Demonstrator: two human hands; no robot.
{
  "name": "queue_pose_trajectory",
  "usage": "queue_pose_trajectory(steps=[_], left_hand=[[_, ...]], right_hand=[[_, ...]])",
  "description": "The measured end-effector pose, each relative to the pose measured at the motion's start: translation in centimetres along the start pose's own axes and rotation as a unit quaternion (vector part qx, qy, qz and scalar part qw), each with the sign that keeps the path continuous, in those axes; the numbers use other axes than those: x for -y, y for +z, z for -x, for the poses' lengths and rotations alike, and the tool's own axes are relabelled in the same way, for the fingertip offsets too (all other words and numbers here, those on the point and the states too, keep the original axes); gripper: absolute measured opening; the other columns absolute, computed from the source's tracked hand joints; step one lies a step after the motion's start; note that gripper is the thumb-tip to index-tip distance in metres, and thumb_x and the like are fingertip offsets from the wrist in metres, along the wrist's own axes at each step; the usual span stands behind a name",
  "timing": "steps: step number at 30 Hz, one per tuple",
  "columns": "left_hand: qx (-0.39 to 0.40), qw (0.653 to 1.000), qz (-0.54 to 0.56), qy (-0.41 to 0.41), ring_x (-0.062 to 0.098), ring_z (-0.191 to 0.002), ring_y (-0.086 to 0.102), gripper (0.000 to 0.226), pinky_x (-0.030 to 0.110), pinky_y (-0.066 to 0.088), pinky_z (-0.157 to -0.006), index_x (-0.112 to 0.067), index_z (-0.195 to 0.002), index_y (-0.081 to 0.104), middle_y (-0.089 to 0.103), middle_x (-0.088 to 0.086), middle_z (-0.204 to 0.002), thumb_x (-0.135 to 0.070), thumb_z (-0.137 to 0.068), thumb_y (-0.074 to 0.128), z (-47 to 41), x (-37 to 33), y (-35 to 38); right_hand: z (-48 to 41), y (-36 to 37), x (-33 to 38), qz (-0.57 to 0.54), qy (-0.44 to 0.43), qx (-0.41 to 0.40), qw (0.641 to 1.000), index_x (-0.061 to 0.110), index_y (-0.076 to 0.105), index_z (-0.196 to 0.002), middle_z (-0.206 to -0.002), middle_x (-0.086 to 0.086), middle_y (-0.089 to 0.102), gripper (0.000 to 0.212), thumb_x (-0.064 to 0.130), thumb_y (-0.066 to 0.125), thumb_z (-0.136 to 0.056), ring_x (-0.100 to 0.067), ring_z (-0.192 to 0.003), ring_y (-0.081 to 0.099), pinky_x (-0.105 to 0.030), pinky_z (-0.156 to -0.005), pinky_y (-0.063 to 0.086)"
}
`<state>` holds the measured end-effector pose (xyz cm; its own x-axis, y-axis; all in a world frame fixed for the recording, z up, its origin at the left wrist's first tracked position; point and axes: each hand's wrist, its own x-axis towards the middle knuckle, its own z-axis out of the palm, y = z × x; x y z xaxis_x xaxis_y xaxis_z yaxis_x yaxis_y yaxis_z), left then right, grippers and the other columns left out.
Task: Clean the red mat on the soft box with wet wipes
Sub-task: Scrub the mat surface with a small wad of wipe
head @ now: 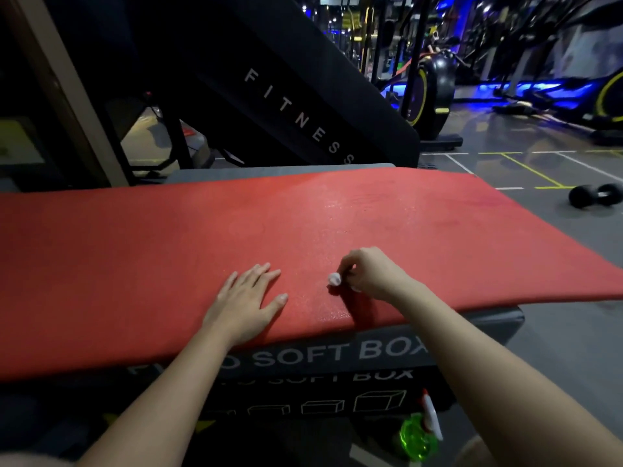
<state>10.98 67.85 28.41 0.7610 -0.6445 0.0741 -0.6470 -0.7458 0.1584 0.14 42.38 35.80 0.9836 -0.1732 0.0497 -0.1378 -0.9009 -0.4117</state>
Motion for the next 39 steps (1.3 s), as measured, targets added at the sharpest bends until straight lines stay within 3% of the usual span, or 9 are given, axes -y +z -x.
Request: queue_pose_trajectory(steps=[4, 8, 11, 15, 20, 27, 30, 36, 39], left_hand=[[-0.001, 1.000, 0.007, -0.002, 0.002, -0.154, 0.010, 0.087, 0.037, 0.003, -0.128, -0.042, -0.156, 0.026, 0.019, -0.017, -0.167, -0.081, -0.080, 0.007, 0.2, -0.3, -0.5], [0.005, 1.000, 0.015, -0.006, 0.003, -0.154, 0.013, 0.090, 0.036, 0.004, -0.127, -0.041, -0.155, 0.028, 0.022, -0.017, -0.167, -0.082, -0.078, 0.008, 0.2, -0.4, -0.7], [0.008, 1.000, 0.012, -0.006, 0.006, -0.153, 0.020, 0.092, 0.035, 0.009, -0.127, -0.040, -0.154, 0.034, 0.027, -0.015, -0.165, -0.083, -0.075, 0.010, 0.1, -0.6, -1.2], [-0.031, 0.999, -0.034, -0.020, 0.015, -0.130, 0.049, 0.083, 0.038, 0.036, -0.109, -0.036, -0.134, 0.055, 0.056, -0.012, -0.138, -0.078, -0.075, 0.016, -1.1, -1.6, -2.3], [-0.103, 0.991, -0.072, -0.047, 0.028, -0.103, 0.059, 0.059, 0.041, 0.043, -0.088, -0.023, -0.098, 0.064, 0.064, 0.001, -0.102, -0.067, -0.089, 0.026, -3.7, -3.6, -2.0], [-0.108, 0.992, -0.050, -0.052, 0.032, -0.113, 0.056, 0.036, 0.044, 0.044, -0.092, -0.014, -0.103, 0.063, 0.061, 0.010, -0.112, -0.047, -0.100, 0.050, -9.7, -2.5, -2.5], [-0.091, 0.994, -0.045, -0.050, 0.031, -0.116, 0.054, 0.035, 0.043, 0.045, -0.094, -0.016, -0.109, 0.061, 0.058, 0.008, -0.116, -0.048, -0.100, 0.048, -12.5, -1.7, -2.5], [-0.088, 0.996, 0.012, -0.034, 0.029, -0.128, 0.051, 0.042, 0.042, 0.040, -0.106, -0.017, -0.132, 0.059, 0.056, 0.007, -0.138, -0.044, -0.101, 0.050, -18.2, -1.5, -2.5], [-0.061, 0.997, 0.020, -0.041, 0.024, -0.148, 0.033, 0.052, 0.042, 0.025, -0.121, -0.022, -0.151, 0.045, 0.036, 0.003, -0.162, -0.046, -0.105, 0.043, -20.5, -1.0, -2.3]], right_hand=[[-0.5, 0.8, -0.7, -0.028, 0.020, -0.070, 0.997, 0.024, 0.079, -0.084, -0.081, -0.002, 0.070, 0.025, 0.008, 0.060, -0.078, -0.021, -0.075, 0.065, -0.035, -0.066, 0.053], [1.9, -1.7, -1.3, -0.072, 0.051, 0.065, 0.994, 0.023, 0.079, -0.080, -0.067, 0.002, 0.073, 0.020, 0.009, 0.065, -0.078, -0.010, -0.062, 0.070, -0.020, -0.051, 0.050], [3.4, -2.3, -1.5, -0.067, 0.034, 0.108, 0.991, 0.021, 0.078, -0.082, -0.065, 0.004, 0.073, 0.020, 0.007, 0.064, -0.081, -0.005, -0.060, 0.069, -0.020, -0.055, 0.053], [1.8, -0.4, -1.6, -0.023, 0.012, -0.001, 1.000, 0.023, 0.077, -0.083, -0.077, 0.002, 0.071, 0.022, 0.009, 0.061, -0.082, -0.015, -0.069, 0.067, -0.035, -0.063, 0.058], [-0.4, 1.7, -2.0, -0.045, 0.000, -0.116, 0.992, 0.022, 0.078, -0.083, -0.081, -0.001, 0.061, 0.018, 0.009, 0.065, -0.083, -0.020, -0.073, 0.060, -0.039, -0.066, 0.050], [0.5, -0.5, -2.8, 0.003, -0.067, 0.029, 0.997, 0.022, 0.076, -0.090, -0.088, 0.006, 0.063, 0.008, 0.022, 0.069, -0.086, -0.009, -0.076, 0.059, -0.027, -0.067, 0.051], [-0.6, 0.1, -3.6, -0.023, -0.081, -0.001, 0.996, 0.021, 0.075, -0.089, -0.086, 0.006, 0.060, 0.008, 0.022, 0.067, -0.088, -0.009, -0.075, 0.057, -0.024, -0.066, 0.046], [-6.9, 1.2, -3.5, 0.020, -0.093, -0.060, 0.994, 0.002, 0.068, -0.089, -0.091, -0.013, 0.059, 0.021, 0.021, 0.060, -0.093, -0.031, -0.085, 0.056, -0.043, -0.073, 0.044], [-9.1, 0.7, -4.6, 0.006, -0.077, -0.063, 0.995, 0.004, 0.069, -0.090, -0.091, -0.011, 0.059, 0.020, 0.022, 0.061, -0.094, -0.030, -0.085, 0.057, -0.033, -0.069, 0.038]])
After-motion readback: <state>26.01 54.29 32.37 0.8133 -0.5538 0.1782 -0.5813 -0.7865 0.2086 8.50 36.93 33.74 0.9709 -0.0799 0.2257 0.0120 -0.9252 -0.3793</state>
